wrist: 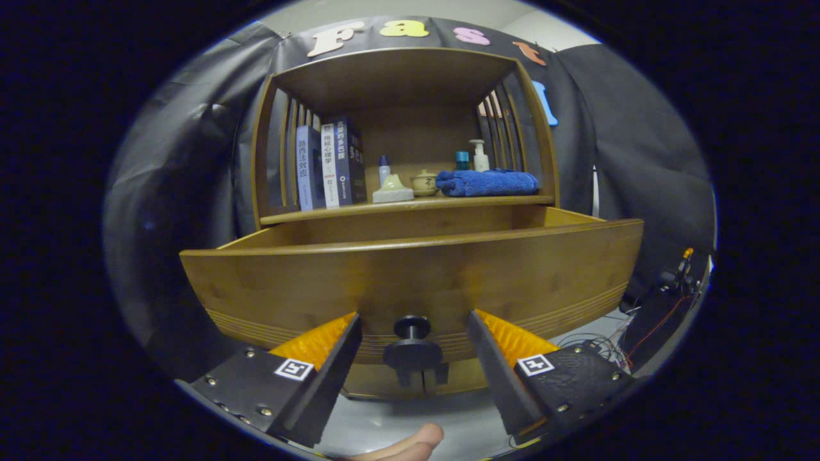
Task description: Pull open the drawer, take out the items inside it, and place them on the countertop above the cabinet.
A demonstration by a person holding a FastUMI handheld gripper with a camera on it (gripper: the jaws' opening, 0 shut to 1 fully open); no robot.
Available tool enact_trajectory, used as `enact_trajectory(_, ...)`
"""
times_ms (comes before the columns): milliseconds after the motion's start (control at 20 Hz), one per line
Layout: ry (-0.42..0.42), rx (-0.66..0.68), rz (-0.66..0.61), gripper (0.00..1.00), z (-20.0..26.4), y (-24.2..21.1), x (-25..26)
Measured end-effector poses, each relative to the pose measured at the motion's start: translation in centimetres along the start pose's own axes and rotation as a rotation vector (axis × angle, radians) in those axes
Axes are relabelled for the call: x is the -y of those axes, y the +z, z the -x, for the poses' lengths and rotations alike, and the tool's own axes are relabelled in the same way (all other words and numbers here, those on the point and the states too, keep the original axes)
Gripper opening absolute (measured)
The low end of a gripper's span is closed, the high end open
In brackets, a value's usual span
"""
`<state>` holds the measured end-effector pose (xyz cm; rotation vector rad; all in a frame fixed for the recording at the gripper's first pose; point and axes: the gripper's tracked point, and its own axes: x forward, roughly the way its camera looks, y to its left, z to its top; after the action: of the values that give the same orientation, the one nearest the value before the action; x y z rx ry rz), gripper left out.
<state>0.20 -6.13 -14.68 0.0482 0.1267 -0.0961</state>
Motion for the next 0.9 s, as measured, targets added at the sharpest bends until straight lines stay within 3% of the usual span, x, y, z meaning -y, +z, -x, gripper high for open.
enact_trajectory(300,-0.033,-0.004,-0.037,0.99,-2.5,0.0,-0.1)
enact_trajectory(500,0.030,-0.005,-0.060,0.98,-4.7,0.6,-0.7)
enact_trajectory(900,0.030,-0.004,-0.057,0.99,-9.5,1.2,-1.4)
